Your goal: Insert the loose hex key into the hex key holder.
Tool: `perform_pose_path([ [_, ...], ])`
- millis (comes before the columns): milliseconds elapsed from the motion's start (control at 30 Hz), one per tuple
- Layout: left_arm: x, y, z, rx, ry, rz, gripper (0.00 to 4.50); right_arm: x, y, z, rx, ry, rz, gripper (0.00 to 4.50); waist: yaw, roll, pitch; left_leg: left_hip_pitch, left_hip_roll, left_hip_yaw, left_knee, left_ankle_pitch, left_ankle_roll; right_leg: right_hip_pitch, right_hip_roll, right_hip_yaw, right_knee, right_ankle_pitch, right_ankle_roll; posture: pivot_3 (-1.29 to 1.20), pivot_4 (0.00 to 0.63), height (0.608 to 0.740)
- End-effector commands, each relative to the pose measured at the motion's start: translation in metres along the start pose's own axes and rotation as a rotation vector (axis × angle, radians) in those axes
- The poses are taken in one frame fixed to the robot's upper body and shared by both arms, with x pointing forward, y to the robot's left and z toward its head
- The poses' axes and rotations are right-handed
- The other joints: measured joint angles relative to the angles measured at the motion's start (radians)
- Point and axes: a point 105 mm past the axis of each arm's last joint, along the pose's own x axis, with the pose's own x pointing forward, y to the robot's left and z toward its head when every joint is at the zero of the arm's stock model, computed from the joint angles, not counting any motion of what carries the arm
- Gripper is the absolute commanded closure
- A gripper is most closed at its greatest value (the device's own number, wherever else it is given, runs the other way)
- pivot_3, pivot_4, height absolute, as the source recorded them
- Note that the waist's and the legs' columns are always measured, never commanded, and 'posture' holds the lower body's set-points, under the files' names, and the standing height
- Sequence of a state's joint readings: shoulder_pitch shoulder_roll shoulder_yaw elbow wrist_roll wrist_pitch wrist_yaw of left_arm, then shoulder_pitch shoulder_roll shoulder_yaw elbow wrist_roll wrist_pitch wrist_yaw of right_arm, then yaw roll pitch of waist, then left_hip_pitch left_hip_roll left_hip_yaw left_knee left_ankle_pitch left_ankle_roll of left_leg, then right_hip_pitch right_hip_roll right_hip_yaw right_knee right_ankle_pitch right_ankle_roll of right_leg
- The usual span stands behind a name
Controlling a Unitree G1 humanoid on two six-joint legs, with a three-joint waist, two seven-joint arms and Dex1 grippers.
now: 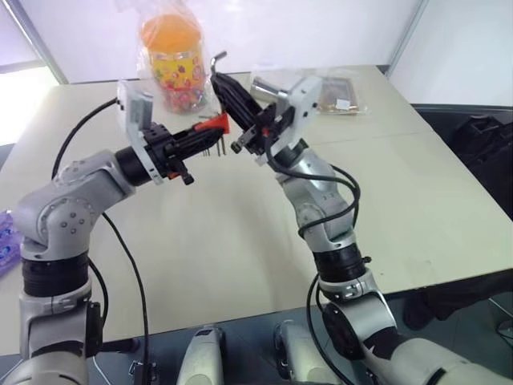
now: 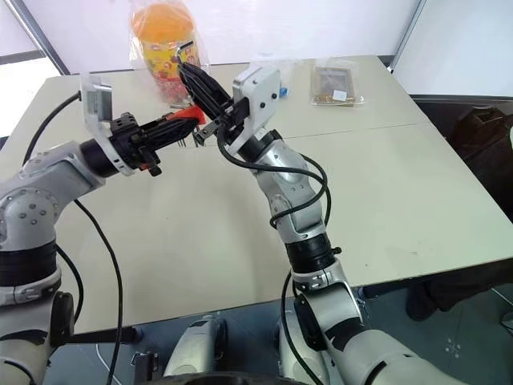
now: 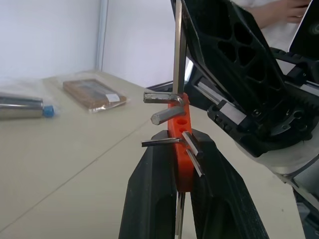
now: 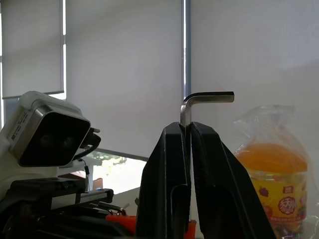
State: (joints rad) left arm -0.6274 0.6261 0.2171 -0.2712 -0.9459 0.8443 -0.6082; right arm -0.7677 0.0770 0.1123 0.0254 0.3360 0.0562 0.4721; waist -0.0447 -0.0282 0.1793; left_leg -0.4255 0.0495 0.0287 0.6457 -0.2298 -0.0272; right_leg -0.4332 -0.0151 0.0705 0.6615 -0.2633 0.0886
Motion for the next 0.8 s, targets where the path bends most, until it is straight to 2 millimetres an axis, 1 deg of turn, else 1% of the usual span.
perform_pose_path([
  [33, -0.003, -0.003, 0.018, 0.047, -0.057, -0.013, 4.5, 0.0, -0.002, 0.008, -0.02, -0.027, -0.007, 4.45, 0.0, 0.0, 0.0, 0.0, 0.0, 0.0, 0.0, 0.0, 0.0, 0.0, 0.0, 0.0, 0.0, 0.0, 0.0, 0.0, 0.15, 0.74],
  [167, -0.003, -0.003, 0.018, 0.048, -0.057, -0.013, 4.5, -0.001, 0.0, 0.005, -0.011, -0.013, 0.004, 4.45, 0.0, 0.0, 0.0, 0.0, 0.0, 0.0, 0.0, 0.0, 0.0, 0.0, 0.0, 0.0, 0.0, 0.0, 0.0, 0.0, 0.15, 0.74],
  [267, -0.003, -0.003, 0.018, 0.047, -0.056, -0.013, 4.5, -0.002, 0.002, 0.004, -0.005, -0.004, 0.016, 3.38, 0.001, 0.0, 0.0, 0.0, 0.0, 0.0, 0.0, 0.0, 0.0, 0.0, 0.0, 0.0, 0.0, 0.0, 0.0, 0.0, 0.15, 0.74],
  [400, -0.002, -0.004, 0.016, 0.044, -0.053, -0.016, 4.5, -0.007, -0.001, 0.004, -0.022, 0.013, 0.013, 1.42, 0.0, 0.0, 0.0, 0.0, 0.0, 0.0, 0.0, 0.0, 0.0, 0.0, 0.0, 0.0, 0.0, 0.0, 0.0, 0.0, 0.15, 0.74],
  [433, -0.001, -0.004, 0.015, 0.043, -0.052, -0.017, 4.5, -0.008, -0.001, 0.005, -0.023, 0.016, 0.013, 1.42, 0.0, 0.0, 0.0, 0.0, 0.0, 0.0, 0.0, 0.0, 0.0, 0.0, 0.0, 0.0, 0.0, 0.0, 0.0, 0.0, 0.15, 0.74],
  [500, -0.001, -0.005, 0.014, 0.041, -0.048, -0.019, 4.5, -0.019, -0.007, 0.007, -0.052, 0.03, 0.004, 1.42, 0.002, 0.0, 0.0, 0.0, 0.0, 0.0, 0.0, 0.0, 0.0, 0.0, 0.0, 0.0, 0.0, 0.0, 0.0, 0.0, 0.15, 0.74],
  [567, 0.0, -0.006, 0.012, 0.036, -0.044, -0.022, 4.5, -0.035, -0.015, 0.011, -0.078, 0.059, -0.016, 1.42, 0.003, 0.0, 0.0, -0.001, 0.0, 0.0, 0.0, 0.0, 0.0, 0.0, 0.0, 0.0, -0.001, 0.0, 0.0, 0.0, 0.15, 0.74],
  [667, 0.001, -0.004, 0.003, -0.002, -0.036, -0.013, 4.5, -0.068, -0.026, 0.013, -0.111, 0.144, -0.055, 1.42, 0.006, 0.0, 0.0, -0.001, -0.001, 0.0, 0.0, 0.0, 0.0, 0.0, -0.001, 0.0, -0.002, 0.0, 0.0, 0.0, 0.15, 0.74],
  [733, 0.005, -0.004, -0.012, -0.065, -0.02, 0.0, 4.5, -0.095, -0.032, 0.012, -0.145, 0.229, -0.083, 1.42, 0.008, 0.0, 0.0, -0.001, -0.001, 0.0, 0.0, 0.0, 0.0, 0.001, -0.001, 0.0, -0.003, 0.0, 0.0, 0.0, 0.15, 0.74],
  [767, 0.009, -0.003, -0.026, -0.102, -0.003, 0.011, 4.5, -0.111, -0.035, 0.011, -0.179, 0.281, -0.096, 1.42, 0.008, 0.0, 0.0, -0.001, -0.001, 0.0, 0.0, 0.0, 0.0, 0.001, -0.001, 0.0, -0.004, 0.0, 0.0, 0.0, 0.15, 0.74],
  [800, 0.011, -0.002, -0.037, -0.132, 0.01, 0.023, 4.5, -0.123, -0.038, 0.011, -0.204, 0.322, -0.106, 1.42, 0.009, 0.0, 0.0, 0.0, -0.001, 0.0, 0.0, 0.0, 0.0, 0.002, -0.001, 0.0, -0.004, 0.0, 0.0, 0.0, 0.15, 0.74],
])
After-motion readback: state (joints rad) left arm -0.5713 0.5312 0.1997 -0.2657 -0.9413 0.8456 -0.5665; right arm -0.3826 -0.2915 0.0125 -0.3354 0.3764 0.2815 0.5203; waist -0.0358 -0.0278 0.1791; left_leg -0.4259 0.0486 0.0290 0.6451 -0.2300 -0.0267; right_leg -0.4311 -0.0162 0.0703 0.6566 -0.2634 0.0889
